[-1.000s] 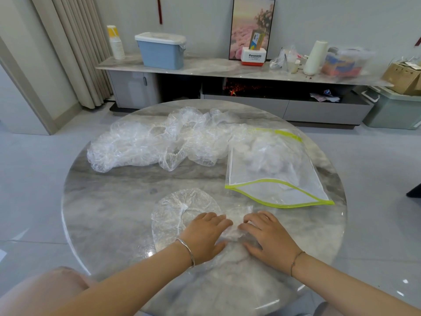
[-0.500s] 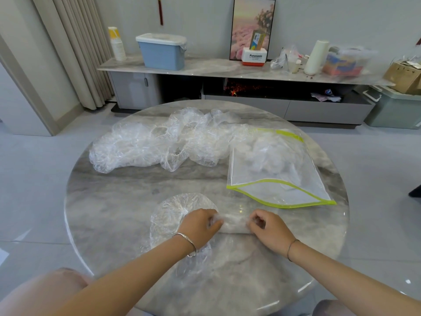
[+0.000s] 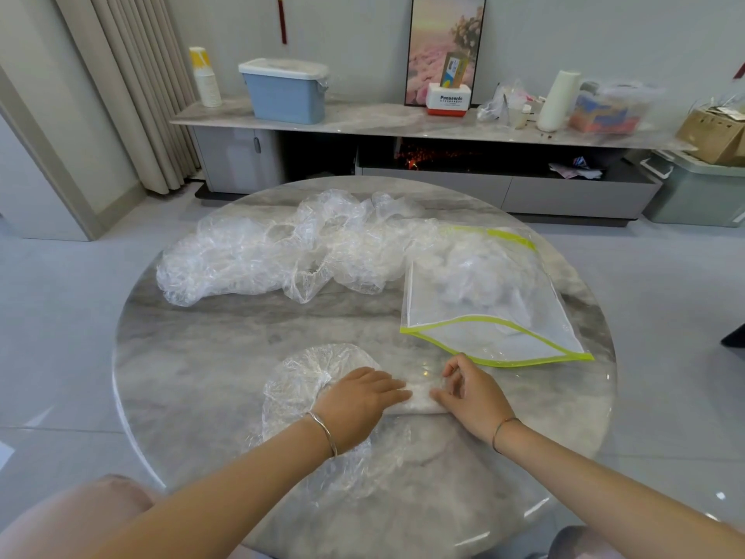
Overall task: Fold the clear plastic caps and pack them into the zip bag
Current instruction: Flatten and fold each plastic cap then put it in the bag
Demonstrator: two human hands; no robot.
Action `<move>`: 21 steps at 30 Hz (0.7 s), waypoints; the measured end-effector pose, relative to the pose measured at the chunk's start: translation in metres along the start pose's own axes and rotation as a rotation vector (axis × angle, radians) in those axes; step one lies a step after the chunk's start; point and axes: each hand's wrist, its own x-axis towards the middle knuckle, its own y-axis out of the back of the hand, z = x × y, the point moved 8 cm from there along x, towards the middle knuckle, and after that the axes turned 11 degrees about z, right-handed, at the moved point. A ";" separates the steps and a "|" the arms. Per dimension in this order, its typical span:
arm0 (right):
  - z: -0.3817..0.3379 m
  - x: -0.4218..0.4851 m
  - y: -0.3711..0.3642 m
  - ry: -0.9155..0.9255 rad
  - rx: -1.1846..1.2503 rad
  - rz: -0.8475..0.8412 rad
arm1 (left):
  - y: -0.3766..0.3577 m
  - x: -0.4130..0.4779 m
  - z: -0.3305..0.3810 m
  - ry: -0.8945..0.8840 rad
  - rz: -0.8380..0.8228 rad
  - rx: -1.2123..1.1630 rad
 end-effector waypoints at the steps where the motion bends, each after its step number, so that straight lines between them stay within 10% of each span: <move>1: -0.009 -0.001 0.003 0.094 -0.059 0.037 | 0.001 -0.001 0.003 -0.008 -0.016 -0.012; 8: -0.078 -0.032 0.001 0.896 -0.388 0.125 | -0.002 -0.008 -0.003 0.126 -0.128 -0.081; 21: -0.065 -0.021 -0.007 0.681 -0.442 0.077 | 0.015 0.000 -0.001 0.226 0.079 -0.168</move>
